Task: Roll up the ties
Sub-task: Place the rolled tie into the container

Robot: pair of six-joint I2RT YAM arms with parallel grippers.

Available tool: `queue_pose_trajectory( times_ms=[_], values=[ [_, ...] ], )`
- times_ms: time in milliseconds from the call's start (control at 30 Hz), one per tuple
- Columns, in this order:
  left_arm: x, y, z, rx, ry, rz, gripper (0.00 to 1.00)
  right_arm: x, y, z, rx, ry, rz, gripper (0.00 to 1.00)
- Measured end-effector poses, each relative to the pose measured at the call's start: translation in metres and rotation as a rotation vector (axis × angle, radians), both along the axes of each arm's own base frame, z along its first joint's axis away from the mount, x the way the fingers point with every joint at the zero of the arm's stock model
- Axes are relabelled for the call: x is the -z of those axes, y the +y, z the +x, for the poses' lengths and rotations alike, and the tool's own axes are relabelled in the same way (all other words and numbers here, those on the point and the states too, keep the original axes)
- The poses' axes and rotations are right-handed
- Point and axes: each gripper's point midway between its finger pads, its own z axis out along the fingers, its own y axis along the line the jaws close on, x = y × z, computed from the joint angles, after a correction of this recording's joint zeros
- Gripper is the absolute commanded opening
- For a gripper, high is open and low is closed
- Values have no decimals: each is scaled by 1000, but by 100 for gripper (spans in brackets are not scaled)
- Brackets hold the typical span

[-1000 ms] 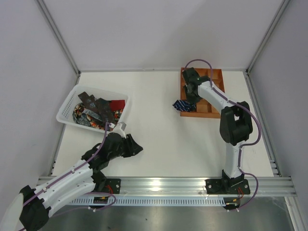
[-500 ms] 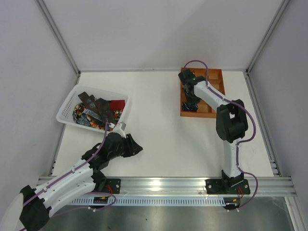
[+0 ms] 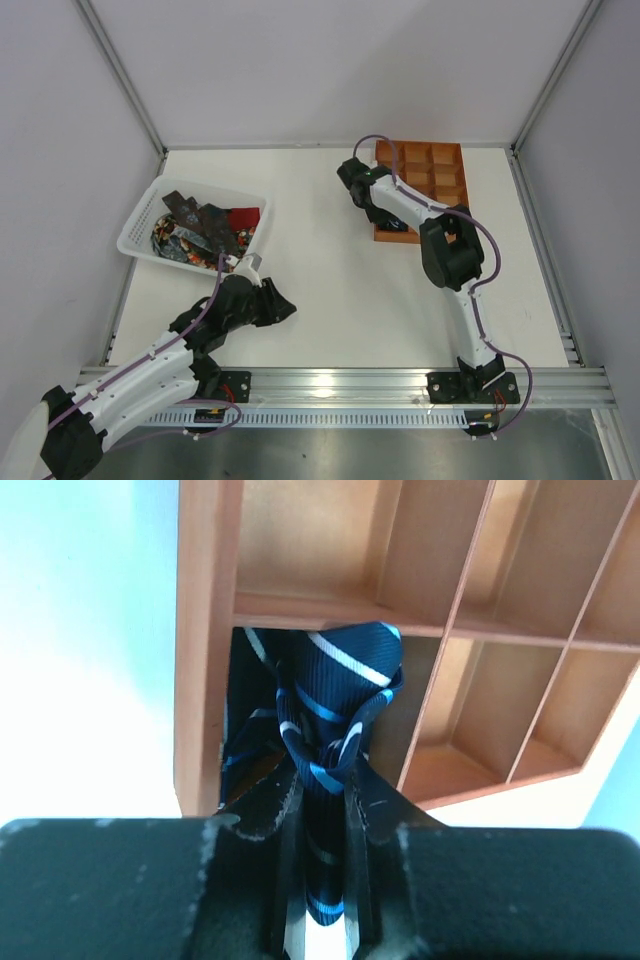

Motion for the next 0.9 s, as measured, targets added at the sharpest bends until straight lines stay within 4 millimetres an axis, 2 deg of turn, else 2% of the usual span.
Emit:
queue_pose_trajectory(
  times_ms=[100,300,333,433,733,900],
  values=[
    [0,0,0,1,1,-1,44,4,3,-1,8,-6,-34,6],
    [0,0,-1,5,3,-4,44,10,7,-4,17,2,-23,28],
    [0,-1,-1,6,4,-5,44,11,7,-3,19,4,-16,34],
    [0,-1,-1,7,5,-6,44,14,6,-3,22,16,9,43],
    [-1,-1,-1,6,5,-7,44,16,0,-3,41,47,91,55],
    [0,-1,-1,6,5,-7,44,7,5,-7,30,45,152,60]
  ],
)
